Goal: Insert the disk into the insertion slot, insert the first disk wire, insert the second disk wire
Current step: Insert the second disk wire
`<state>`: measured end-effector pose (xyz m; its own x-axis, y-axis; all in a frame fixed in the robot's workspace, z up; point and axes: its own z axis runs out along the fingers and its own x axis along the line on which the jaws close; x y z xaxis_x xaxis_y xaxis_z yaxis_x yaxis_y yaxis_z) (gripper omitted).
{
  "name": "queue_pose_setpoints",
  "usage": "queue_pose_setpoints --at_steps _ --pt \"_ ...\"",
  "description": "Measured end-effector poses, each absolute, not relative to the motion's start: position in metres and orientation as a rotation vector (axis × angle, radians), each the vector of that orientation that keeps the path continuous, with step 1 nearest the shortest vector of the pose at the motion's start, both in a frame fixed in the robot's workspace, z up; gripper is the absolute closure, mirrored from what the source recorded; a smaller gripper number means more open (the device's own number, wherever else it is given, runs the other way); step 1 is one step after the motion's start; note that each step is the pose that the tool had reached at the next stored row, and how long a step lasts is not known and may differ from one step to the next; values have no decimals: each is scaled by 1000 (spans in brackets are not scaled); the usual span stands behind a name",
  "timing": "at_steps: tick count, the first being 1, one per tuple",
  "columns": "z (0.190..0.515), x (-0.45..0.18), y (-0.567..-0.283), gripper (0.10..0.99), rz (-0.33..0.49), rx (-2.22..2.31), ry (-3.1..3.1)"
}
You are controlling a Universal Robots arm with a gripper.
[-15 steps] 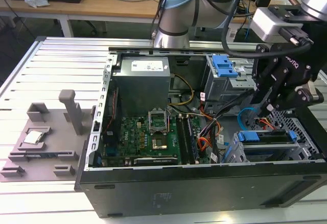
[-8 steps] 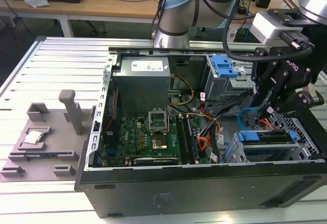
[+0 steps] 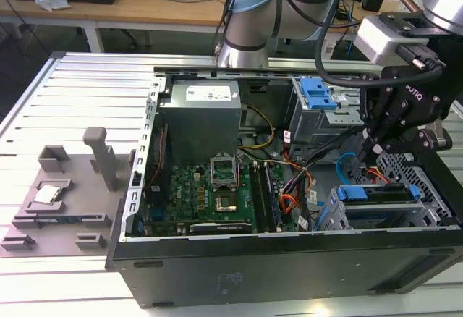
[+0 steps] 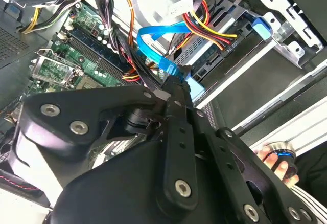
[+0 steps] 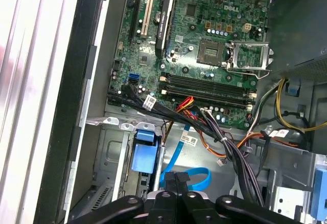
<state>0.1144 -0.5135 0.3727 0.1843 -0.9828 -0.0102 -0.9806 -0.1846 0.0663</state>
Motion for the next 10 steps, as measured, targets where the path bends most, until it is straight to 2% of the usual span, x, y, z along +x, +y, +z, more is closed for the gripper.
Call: queue_pose_setpoints --at_steps 3,10 --pt "373 114 -513 784 -78 2383 -1977" --pt "368 124 -510 784 -91 2391 -1956"
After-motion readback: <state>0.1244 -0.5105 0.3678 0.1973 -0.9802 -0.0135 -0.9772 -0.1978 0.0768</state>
